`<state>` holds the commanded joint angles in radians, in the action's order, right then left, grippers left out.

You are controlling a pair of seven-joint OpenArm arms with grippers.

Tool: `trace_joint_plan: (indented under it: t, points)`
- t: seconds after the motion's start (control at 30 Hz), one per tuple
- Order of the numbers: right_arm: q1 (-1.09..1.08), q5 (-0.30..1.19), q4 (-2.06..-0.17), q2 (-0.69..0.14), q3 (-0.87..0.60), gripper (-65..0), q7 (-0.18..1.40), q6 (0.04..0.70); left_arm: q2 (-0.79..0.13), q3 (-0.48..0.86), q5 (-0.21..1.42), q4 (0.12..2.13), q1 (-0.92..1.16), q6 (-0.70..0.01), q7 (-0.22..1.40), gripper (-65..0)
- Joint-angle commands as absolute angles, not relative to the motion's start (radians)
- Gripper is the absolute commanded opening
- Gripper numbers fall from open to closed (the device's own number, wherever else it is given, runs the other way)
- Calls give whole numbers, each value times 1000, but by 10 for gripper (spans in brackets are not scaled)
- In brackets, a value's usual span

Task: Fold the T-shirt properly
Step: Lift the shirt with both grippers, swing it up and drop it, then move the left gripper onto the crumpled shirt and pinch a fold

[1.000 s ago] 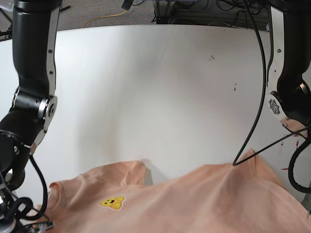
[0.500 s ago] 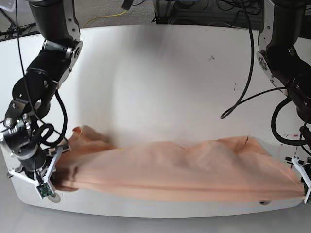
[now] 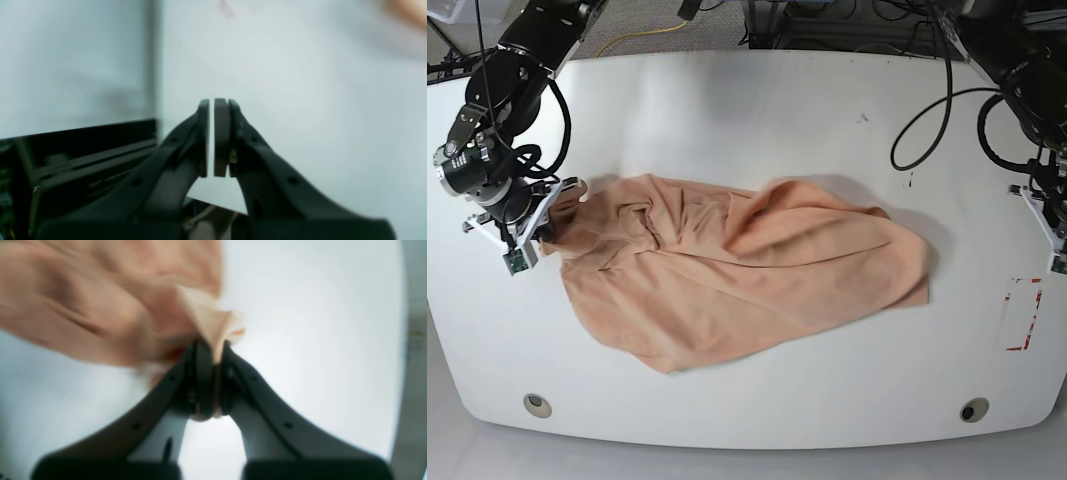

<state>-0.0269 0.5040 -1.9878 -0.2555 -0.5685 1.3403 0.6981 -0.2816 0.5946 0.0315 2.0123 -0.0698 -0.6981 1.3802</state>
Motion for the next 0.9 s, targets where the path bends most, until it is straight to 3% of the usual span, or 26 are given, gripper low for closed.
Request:
trace_joint_plan:
  t: [0.17, 0.4, 0.6, 0.9]
  points:
    - [79, 616, -1986, -257, -579, -650, 1340, 698, -223, 630, 31, 2012, 74, -698, 1290, -644]
    - [153, 633, -1986, -246, -582, -650, 1336, 698, -136, 601, 33, 2011, 156, -698, 1193, -628]
    - [160, 630, -1983, -245, -582, -650, 1336, 698, -76, 397, 31, 2006, 110, -698, 1191, -432]
    - [157, 630, -1982, -245, -578, -650, 1283, 698, -65, -25, 31, 1939, -82, -698, 1191, -357]
